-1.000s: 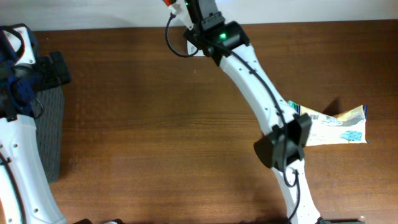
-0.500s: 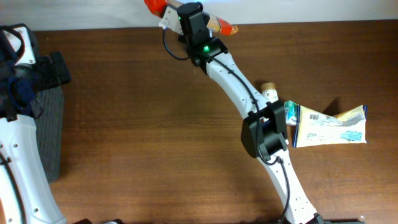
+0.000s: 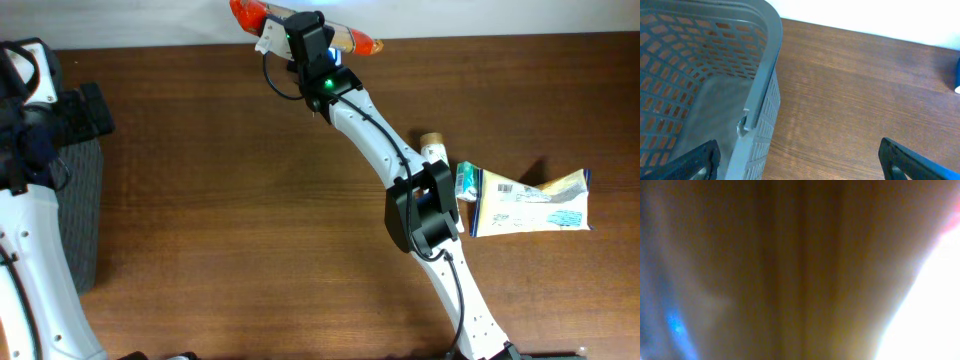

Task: Scan the item barcode
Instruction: 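Hold the pasta package in front of the scanner with right gripper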

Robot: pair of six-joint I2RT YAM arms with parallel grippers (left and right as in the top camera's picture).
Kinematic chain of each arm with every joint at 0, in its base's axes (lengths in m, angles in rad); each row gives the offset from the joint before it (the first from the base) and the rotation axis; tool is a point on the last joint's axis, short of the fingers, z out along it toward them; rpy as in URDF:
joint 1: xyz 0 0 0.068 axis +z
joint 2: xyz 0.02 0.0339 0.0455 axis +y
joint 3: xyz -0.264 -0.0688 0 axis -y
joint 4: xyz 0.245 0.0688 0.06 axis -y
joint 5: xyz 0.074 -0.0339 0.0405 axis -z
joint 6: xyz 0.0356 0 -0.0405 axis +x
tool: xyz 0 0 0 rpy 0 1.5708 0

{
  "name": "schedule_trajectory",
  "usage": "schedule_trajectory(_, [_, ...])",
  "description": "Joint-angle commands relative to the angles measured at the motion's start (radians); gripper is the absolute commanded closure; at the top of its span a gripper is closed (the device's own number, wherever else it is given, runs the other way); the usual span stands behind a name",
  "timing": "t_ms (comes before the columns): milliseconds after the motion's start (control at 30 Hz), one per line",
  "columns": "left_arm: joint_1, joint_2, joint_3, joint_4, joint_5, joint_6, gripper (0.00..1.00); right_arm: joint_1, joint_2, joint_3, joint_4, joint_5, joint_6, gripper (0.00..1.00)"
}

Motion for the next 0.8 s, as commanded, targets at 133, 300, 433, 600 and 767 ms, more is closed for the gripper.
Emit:
schedule_trajectory(133, [0.001,-0.005,0.011,0.001,-0.004,0.016,0.01,-0.007,-0.048,0.024,0.034,0.028,0.003,0.96])
schedule_trajectory(300, [0.001,-0.005,0.011,0.001,-0.004,0.016,0.01,-0.007,-0.072,0.024,0.034,0.027,0.004,0.96])
schedule_trajectory(433, [0.001,-0.005,0.012,0.001,-0.004,0.016,0.01,-0.006,-0.105,0.024,0.023,0.026,0.012,0.96])
schedule_trajectory(600, [0.001,-0.005,0.011,0.001,-0.004,0.016,0.01,0.000,-0.179,0.024,-0.135,-0.079,0.171,0.96])
schedule_trajectory(767, [0.001,-0.005,0.011,0.001,-0.004,0.016,0.01,0.000,-0.322,0.024,-0.290,-0.108,0.339,0.96])
